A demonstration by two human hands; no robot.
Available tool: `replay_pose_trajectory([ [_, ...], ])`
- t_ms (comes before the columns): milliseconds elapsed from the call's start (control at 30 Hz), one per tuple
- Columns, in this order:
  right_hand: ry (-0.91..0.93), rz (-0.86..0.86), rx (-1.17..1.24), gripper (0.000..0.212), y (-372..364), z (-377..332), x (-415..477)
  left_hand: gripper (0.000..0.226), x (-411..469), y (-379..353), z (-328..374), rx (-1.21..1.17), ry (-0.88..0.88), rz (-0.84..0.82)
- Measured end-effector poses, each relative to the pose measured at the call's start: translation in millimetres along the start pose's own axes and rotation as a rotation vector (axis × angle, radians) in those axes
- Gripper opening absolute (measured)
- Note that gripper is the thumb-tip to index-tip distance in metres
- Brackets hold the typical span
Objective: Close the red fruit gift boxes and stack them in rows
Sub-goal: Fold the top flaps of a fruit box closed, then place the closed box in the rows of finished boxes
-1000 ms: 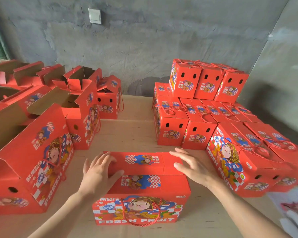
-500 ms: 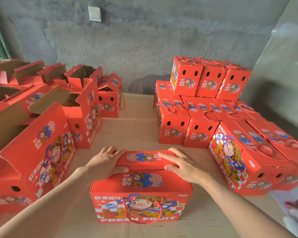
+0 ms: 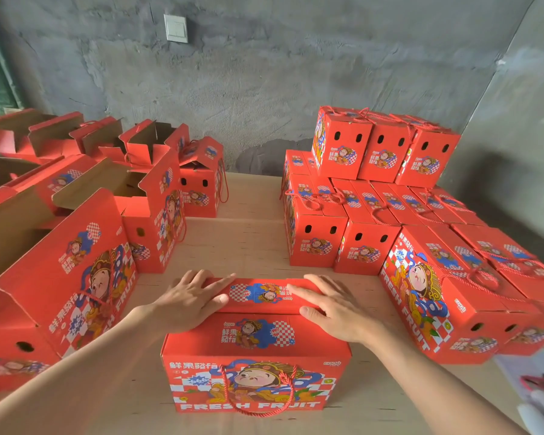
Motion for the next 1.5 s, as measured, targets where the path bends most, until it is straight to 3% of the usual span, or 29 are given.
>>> replay_pose_trajectory([
  [100,0.076,0.025,-0.099,0.041,-3.6,-8.1,-6.0,0.054,0.4,-5.2,3.0,0.001,0.043,0.001],
  [233,0.077,-0.100,-0.030,0.040,-9.2,-9.8,-7.8,0.053,0.9,-5.0,8.2,0.088,0.081,-0.037],
  [367,0.083,-0.160,0.029,0.039,-8.8,-8.9,-5.7,0.052,-3.7,-23.3,58.6,0.068,-0.013,0.033],
  [467,0.090,-0.105,0.057,0.040,-6.1,-8.7,-4.2,0.054,-7.9,-33.6,85.7,0.015,-0.033,0.081],
  [700,-0.006,0.044,0.117,0.040,5.9,0.4,6.5,0.053,-21.8,-37.8,103.9,-0.084,0.106,0.243],
  [833,-0.101,0.166,0.109,0.040,3.4,0.2,1.2,0.041,-20.2,-13.1,98.1,-0.074,-0.072,0.429],
  [967,-0.261,0.205,-0.021,0.048,-1.3,-8.1,-13.6,0.058,7.0,-6.6,69.8,-0.007,-0.177,0.274],
  [1067,-0.320,0.100,-0.077,0.060,-4.4,-15.3,-28.5,0.058,32.3,-8.0,44.7,0.109,-0.066,0.232],
  [1133,-0.356,0.039,-0.072,0.069,-9.9,-26.1,-40.8,0.058,43.5,-11.8,29.6,-0.003,0.157,0.264],
  [1233,-0.423,0.024,-0.092,0.081,-20.3,-49.1,-56.1,0.067,49.7,-25.6,27.7,-0.567,0.523,0.252],
  [1333,-0.448,0.042,0.013,0.086,-25.4,-57.8,-69.8,0.065,52.2,-47.4,50.0,-1.225,0.558,0.181],
  [1433,-0.510,0.198,0.395,0.065,-17.3,-40.9,-76.8,0.075,33.9,-66.6,63.7,-1.445,0.647,0.127],
  [1500,-0.683,0.218,0.805,0.054,-18.7,-24.3,-75.6,0.064,20.1,-84.5,64.9,-1.472,0.754,0.044],
])
Point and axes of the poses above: each hand's wrist, its own x-axis towards the middle knuckle, its own y-axis out of the back of the hand, z = x × y, the point moved 4 cm from there along x, towards the middle knuckle, and after that the axes turned 2 degrees about -z, right-handed, at the moved point
